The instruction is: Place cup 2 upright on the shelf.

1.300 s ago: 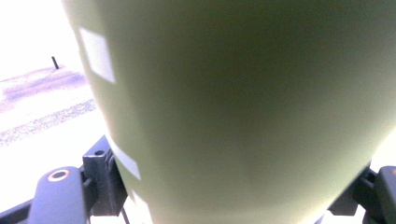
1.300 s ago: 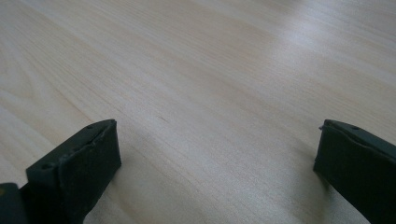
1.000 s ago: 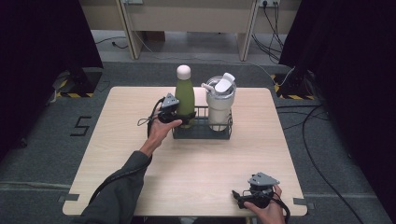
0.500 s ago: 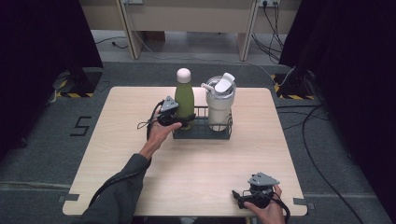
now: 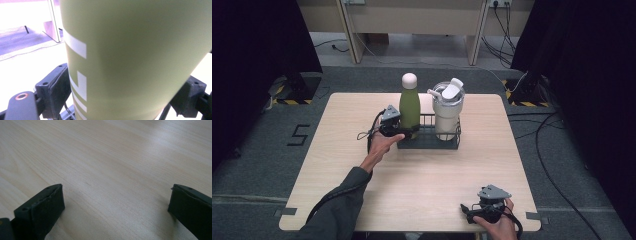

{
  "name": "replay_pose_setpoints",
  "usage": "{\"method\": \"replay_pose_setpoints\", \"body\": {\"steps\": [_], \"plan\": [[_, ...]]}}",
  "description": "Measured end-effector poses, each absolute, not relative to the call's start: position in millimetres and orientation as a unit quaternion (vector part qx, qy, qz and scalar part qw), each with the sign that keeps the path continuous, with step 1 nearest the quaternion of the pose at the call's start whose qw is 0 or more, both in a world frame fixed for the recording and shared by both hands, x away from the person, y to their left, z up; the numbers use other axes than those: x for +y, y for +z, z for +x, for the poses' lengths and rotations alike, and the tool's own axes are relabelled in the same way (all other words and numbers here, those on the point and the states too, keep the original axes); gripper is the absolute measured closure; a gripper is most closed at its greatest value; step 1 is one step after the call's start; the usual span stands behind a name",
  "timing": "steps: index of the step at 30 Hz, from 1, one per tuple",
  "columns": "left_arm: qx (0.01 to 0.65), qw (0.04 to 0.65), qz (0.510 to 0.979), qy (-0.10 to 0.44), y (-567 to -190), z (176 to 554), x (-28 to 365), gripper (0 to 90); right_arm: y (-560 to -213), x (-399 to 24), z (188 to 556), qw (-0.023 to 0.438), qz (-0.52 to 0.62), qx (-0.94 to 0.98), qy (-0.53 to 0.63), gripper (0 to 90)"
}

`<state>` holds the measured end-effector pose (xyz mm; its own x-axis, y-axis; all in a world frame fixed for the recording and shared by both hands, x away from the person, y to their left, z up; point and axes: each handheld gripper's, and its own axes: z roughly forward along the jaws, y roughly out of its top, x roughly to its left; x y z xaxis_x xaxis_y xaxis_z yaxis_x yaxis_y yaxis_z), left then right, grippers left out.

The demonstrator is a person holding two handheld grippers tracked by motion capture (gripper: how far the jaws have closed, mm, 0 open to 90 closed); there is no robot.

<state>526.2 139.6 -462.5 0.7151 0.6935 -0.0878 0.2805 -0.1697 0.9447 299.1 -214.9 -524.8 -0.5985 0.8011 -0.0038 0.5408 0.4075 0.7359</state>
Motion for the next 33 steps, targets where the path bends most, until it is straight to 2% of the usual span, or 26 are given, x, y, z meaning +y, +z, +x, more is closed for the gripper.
{"method": "replay_pose_setpoints", "body": {"steps": [33], "plan": [[0.333, 0.567, 0.731, 0.183, -439.4, 501.3, 161.8, 14.6, -524.8, -214.9, 299.0, 0.181, 0.41, 0.819, 0.359, 0.5]]}}
